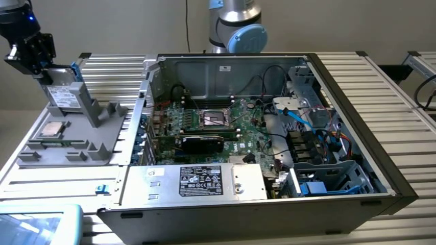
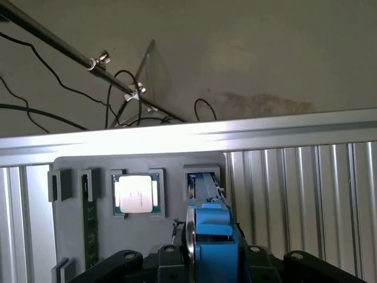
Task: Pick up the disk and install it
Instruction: 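Pick up the disk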
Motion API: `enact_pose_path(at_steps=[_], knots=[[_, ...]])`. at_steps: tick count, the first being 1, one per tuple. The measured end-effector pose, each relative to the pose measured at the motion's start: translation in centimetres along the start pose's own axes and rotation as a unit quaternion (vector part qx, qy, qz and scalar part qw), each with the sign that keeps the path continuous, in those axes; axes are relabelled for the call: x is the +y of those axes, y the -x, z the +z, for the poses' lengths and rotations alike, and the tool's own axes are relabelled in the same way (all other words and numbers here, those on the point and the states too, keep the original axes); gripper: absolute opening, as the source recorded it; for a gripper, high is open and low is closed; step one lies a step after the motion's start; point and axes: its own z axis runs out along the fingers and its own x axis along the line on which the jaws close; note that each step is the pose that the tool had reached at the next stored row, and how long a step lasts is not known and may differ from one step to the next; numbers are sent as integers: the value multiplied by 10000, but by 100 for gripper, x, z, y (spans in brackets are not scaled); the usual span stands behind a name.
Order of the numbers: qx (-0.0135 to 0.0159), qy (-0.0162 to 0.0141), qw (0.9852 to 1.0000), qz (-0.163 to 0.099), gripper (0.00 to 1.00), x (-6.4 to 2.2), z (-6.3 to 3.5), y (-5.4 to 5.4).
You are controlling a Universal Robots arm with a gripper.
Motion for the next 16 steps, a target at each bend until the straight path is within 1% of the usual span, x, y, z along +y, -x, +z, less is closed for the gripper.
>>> enact_pose_path(at_steps=[7, 9, 10, 16], knots=[[-14, -12, 10000, 0, 38, 0, 10, 1], [-22, -12, 10000, 1, 40, 0, 11, 0], [-29, -12, 10000, 0, 46, 0, 14, -2], [-88, -3, 10000, 14, 46, -3, 20, -35]])
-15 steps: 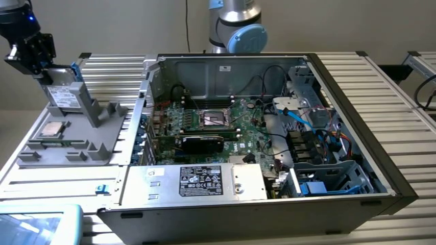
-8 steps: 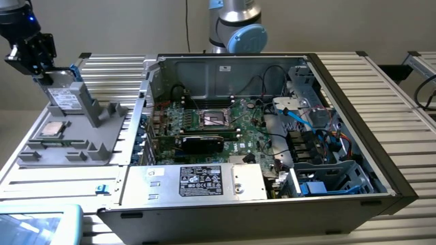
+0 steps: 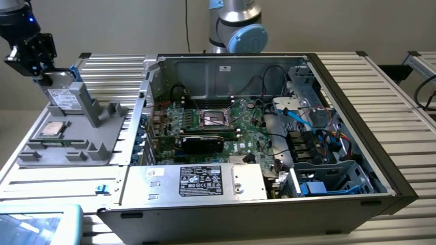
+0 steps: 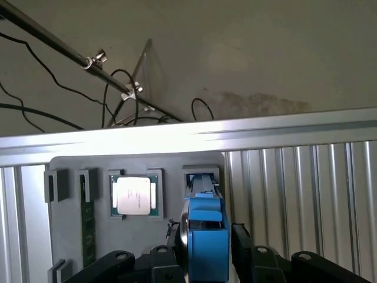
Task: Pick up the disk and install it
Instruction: 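Pick up the disk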
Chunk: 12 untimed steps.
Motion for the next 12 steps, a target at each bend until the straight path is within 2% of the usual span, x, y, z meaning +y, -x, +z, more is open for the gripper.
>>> enact_pose_path(at_steps=[5, 12], knots=[[-7, 9, 10000, 59, 46, -5, 1, -48], [-38, 12, 10000, 73, 46, -7, 3, -69]])
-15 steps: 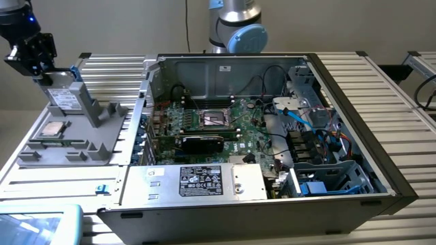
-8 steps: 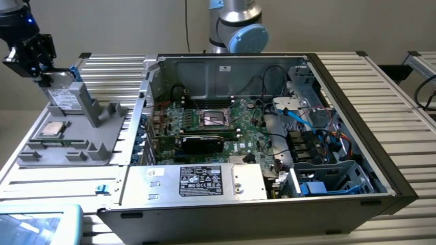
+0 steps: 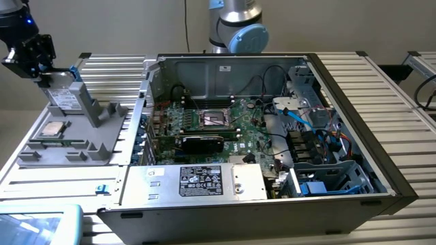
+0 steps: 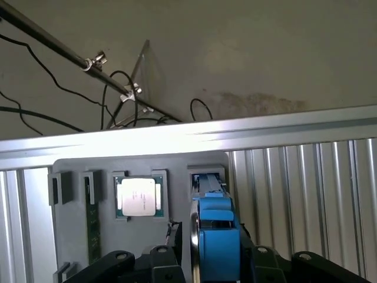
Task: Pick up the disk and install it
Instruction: 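Pick up the disk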
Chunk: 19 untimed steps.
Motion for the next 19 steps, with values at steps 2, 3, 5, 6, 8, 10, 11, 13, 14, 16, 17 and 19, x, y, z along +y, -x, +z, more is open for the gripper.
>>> enact_pose_path(at_steps=[2, 3, 5, 6, 8, 10, 11, 13, 14, 16, 17, 19], knots=[[-5, 1, 10000, 1, 46, 0, 0, 0], [-6, 1, 10000, 0, 46, 0, 1, 1], [-8, 1, 10000, 0, 46, 1, 3, 7], [-8, 3, 10000, 0, 46, 1, 3, 14], [-9, 3, 10000, 0, 46, 3, 3, 34], [-8, 7, 10000, 0, 46, 3, 3, 35], [-10, 8, 10000, 0, 46, 3, 3, 36], [-16, 20, 10000, 0, 46, 3, 4, 36], [-19, 31, 10000, 0, 46, 3, 4, 36], [-26, 50, 10000, -1, 46, 3, 4, 36], [-28, 56, 10000, -1, 46, 4, 3, 36], [-29, 60, 10000, -1, 46, 3, 4, 35]])
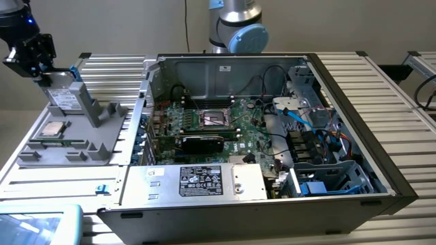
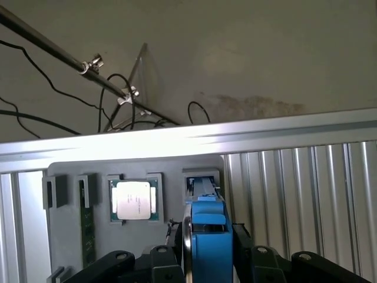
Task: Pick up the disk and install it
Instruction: 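Pick up the disk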
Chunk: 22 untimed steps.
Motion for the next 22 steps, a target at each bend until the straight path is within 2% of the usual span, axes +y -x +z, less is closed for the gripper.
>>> enact_pose_path(at_steps=[10, 12, 13, 22], knots=[[0, 0, 10000, 0, 46, 0, 1, 0], [0, 0, 10000, 0, 48, 0, 1, -1], [0, 0, 10000, 0, 55, 0, 1, -1], [3, -1, 10000, -78, 55, -1, 1, -2]])
